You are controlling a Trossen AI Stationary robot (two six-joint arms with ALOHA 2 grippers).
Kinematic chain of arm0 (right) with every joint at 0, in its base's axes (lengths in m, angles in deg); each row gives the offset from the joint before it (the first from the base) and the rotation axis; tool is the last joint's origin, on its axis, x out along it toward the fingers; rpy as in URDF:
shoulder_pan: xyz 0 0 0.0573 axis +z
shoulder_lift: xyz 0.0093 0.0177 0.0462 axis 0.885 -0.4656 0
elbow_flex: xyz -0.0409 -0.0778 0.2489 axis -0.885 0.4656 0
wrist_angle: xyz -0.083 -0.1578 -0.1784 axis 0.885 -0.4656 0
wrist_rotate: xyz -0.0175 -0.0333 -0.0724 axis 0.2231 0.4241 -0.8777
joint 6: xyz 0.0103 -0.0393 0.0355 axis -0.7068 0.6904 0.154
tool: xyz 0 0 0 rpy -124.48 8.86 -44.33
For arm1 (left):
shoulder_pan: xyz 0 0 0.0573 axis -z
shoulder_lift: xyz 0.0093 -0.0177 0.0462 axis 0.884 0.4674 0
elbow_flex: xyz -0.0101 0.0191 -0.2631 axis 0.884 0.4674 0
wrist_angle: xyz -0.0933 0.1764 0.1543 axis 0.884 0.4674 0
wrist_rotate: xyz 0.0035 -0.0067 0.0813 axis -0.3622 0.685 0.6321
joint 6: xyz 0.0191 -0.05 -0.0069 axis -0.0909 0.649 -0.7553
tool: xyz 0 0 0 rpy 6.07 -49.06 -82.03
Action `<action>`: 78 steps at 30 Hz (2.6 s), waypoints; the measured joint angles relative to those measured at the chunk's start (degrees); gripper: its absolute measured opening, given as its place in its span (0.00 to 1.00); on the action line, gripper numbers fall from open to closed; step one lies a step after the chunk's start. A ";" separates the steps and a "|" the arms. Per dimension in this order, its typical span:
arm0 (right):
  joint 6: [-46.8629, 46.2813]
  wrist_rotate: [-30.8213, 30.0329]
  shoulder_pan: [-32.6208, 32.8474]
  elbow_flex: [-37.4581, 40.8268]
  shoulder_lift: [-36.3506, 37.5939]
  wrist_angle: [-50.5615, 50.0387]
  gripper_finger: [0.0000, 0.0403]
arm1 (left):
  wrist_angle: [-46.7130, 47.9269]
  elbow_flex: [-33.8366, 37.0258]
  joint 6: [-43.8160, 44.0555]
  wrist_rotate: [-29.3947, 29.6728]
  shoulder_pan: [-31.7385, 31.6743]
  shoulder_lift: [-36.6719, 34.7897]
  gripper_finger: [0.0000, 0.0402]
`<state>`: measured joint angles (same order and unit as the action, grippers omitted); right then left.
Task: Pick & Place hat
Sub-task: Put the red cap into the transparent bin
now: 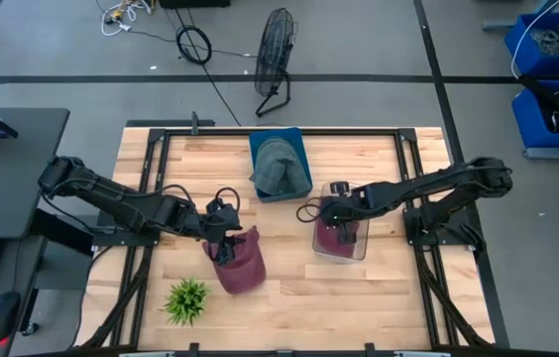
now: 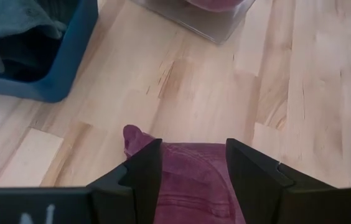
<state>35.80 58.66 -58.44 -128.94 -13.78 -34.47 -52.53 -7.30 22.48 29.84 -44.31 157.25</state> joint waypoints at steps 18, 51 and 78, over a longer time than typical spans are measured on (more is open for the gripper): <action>-5.89 -4.50 3.06 -15.49 2.75 -14.77 0.43 | 8.73 0.02 12.67 -3.51 0.07 0.52 0.45; -3.25 0.73 5.44 -21.18 2.82 -5.72 0.41 | 2.54 -0.61 7.48 -3.00 7.41 18.28 0.10; 3.42 19.21 6.60 -18.75 -17.14 32.65 0.41 | 2.32 -15.69 -18.52 7.13 4.17 18.49 0.02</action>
<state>39.22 77.87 -51.84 -147.68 -30.92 -1.82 -50.21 -22.99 3.96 36.97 -40.13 175.74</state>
